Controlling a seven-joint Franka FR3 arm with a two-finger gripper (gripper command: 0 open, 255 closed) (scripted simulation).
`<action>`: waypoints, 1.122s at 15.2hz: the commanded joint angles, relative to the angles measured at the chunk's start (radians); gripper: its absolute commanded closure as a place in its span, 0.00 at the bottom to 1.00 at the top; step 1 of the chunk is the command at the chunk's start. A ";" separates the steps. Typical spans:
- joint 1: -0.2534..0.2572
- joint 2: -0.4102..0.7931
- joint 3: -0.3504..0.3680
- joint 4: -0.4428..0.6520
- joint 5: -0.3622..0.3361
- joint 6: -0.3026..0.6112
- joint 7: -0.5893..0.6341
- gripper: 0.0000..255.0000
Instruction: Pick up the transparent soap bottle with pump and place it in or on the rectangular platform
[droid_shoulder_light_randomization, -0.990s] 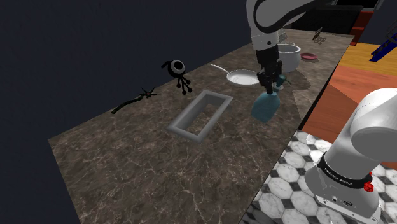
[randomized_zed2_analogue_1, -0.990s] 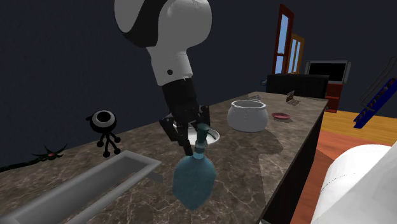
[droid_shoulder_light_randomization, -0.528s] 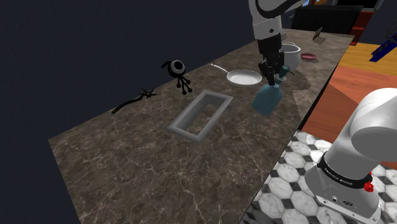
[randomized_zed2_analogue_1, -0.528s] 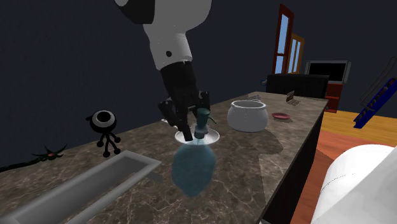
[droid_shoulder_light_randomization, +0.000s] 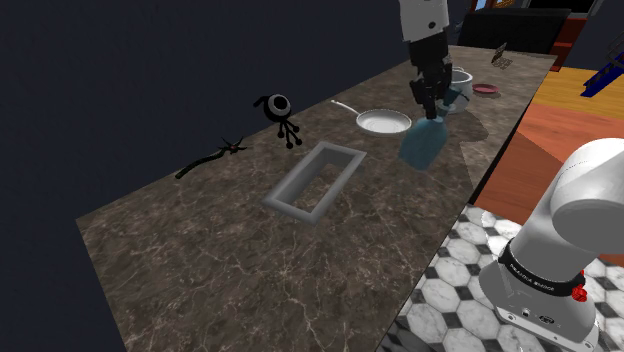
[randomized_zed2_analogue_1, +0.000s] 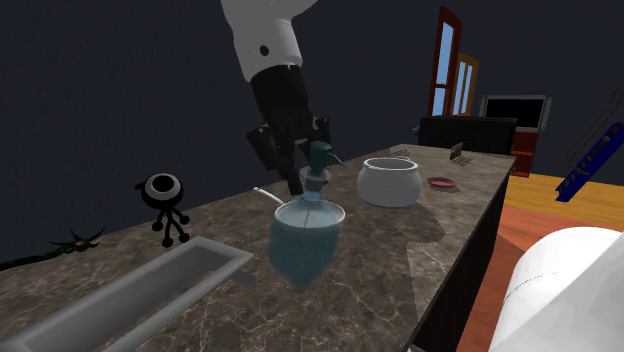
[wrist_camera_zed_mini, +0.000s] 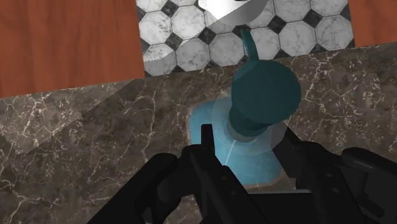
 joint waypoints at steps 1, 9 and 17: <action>0.001 -0.002 0.002 0.027 0.001 -0.029 -0.001 1.00; 0.033 0.161 0.047 0.234 0.053 -0.077 0.061 1.00; 0.077 0.443 0.103 0.586 0.103 -0.150 0.157 1.00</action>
